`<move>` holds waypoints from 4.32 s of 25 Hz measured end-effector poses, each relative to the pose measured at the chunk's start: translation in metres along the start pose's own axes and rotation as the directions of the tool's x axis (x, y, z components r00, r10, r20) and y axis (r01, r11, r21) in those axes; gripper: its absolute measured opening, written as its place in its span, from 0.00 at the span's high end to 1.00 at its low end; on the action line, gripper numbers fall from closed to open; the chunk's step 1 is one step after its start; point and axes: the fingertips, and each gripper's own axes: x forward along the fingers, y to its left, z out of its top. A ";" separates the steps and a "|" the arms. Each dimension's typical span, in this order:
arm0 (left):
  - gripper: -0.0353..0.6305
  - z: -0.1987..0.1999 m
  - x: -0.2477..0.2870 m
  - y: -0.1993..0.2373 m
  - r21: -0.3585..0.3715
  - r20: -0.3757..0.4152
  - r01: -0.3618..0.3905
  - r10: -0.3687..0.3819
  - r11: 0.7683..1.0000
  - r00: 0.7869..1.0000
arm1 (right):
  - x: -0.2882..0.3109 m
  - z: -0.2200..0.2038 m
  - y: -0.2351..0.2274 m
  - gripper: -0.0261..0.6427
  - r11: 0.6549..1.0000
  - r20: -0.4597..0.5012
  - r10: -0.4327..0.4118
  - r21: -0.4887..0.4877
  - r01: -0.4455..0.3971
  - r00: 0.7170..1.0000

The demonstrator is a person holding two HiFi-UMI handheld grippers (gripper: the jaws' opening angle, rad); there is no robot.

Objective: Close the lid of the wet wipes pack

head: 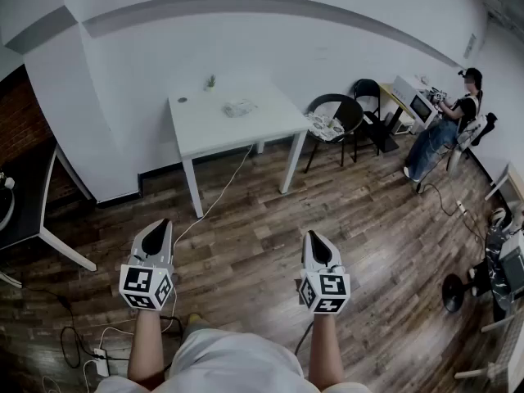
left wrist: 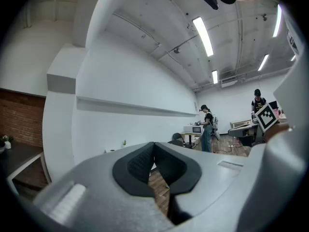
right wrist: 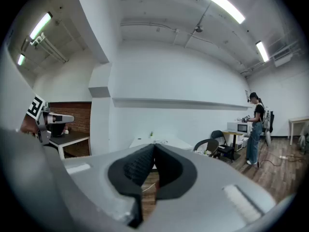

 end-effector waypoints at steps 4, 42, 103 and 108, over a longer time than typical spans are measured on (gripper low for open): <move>0.95 0.005 -0.001 0.000 0.006 0.008 0.003 -0.003 1.000 1.000 | 0.001 0.004 0.001 0.96 1.000 0.003 0.002 -0.002 -0.002 1.000; 0.95 -0.005 -0.001 -0.039 0.015 -0.025 0.056 -0.055 0.998 0.998 | -0.016 -0.003 -0.015 0.82 1.000 0.007 -0.003 -0.007 0.003 1.000; 0.95 -0.066 0.496 0.169 -0.074 -0.111 0.145 -0.152 0.987 0.982 | 0.509 0.017 -0.081 0.82 1.000 -0.086 -0.006 0.015 0.007 0.996; 0.95 -0.072 0.566 0.172 -0.068 -0.145 0.115 -0.124 0.991 0.982 | 0.576 0.019 -0.124 0.82 0.999 -0.087 0.020 0.029 -0.018 0.996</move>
